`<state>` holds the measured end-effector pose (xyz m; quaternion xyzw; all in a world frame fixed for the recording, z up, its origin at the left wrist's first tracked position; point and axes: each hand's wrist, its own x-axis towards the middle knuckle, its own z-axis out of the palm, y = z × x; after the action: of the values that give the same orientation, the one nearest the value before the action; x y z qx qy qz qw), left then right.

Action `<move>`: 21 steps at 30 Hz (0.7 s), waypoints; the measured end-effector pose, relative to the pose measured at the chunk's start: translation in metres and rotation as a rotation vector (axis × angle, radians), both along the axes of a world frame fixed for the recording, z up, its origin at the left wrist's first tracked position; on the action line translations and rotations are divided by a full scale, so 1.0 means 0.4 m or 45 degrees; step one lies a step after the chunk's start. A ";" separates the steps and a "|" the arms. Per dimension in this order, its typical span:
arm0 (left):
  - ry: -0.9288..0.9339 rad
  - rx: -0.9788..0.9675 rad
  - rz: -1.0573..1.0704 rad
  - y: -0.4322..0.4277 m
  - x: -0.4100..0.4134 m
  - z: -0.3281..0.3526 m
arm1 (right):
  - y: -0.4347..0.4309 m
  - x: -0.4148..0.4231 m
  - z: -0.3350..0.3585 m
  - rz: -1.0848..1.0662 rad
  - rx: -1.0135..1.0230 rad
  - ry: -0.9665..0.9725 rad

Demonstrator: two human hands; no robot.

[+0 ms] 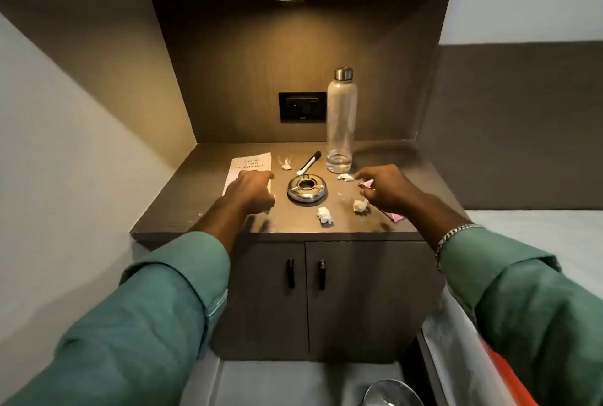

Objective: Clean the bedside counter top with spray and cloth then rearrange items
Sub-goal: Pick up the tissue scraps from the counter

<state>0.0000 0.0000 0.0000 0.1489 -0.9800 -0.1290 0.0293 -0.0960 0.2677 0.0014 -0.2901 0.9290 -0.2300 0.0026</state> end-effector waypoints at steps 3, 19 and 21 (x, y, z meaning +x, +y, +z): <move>-0.092 0.027 0.032 -0.032 -0.040 -0.050 | -0.036 -0.027 -0.061 -0.043 0.242 -0.010; 0.520 0.241 -0.090 -0.116 -0.234 -0.069 | -0.186 -0.014 -0.114 -0.039 -0.175 -0.075; 0.543 0.229 -0.062 -0.131 -0.291 -0.045 | -0.210 0.016 -0.125 0.004 -0.074 -0.117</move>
<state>-0.1165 -0.0524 -0.0181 0.0964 -0.9395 -0.2451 0.2190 -0.0896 0.1838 -0.0486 -0.2806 0.9203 -0.2699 0.0373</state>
